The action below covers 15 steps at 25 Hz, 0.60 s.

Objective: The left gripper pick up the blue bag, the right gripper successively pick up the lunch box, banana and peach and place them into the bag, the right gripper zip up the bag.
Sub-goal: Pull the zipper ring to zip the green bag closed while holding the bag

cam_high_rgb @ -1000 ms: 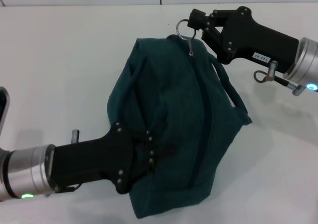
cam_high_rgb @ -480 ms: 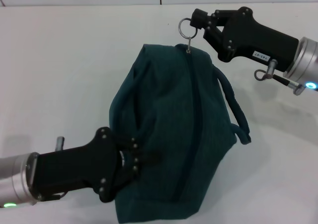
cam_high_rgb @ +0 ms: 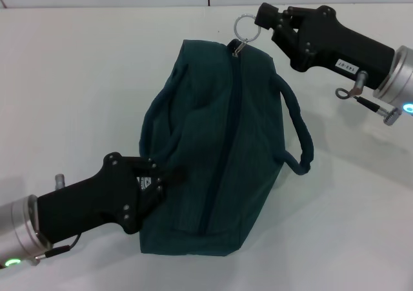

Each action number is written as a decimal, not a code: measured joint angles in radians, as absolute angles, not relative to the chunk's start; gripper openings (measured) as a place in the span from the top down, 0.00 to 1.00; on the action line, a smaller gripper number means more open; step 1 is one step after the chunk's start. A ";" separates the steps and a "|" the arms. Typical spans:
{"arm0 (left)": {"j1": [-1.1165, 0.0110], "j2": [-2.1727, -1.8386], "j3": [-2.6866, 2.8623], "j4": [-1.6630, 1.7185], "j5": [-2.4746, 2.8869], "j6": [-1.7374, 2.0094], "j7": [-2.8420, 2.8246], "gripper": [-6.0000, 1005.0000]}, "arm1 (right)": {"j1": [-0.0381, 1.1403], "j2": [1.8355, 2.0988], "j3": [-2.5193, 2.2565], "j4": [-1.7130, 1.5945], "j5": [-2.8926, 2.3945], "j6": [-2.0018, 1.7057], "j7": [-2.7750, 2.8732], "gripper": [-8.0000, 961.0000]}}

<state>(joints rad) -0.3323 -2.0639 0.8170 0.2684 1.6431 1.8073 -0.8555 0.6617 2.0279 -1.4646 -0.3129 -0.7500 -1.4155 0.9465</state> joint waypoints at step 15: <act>-0.295 -2.068 0.815 0.270 1.526 1.750 -0.861 0.86 | 0.618 2.028 -1.466 -0.310 -0.685 -1.430 1.002 0.99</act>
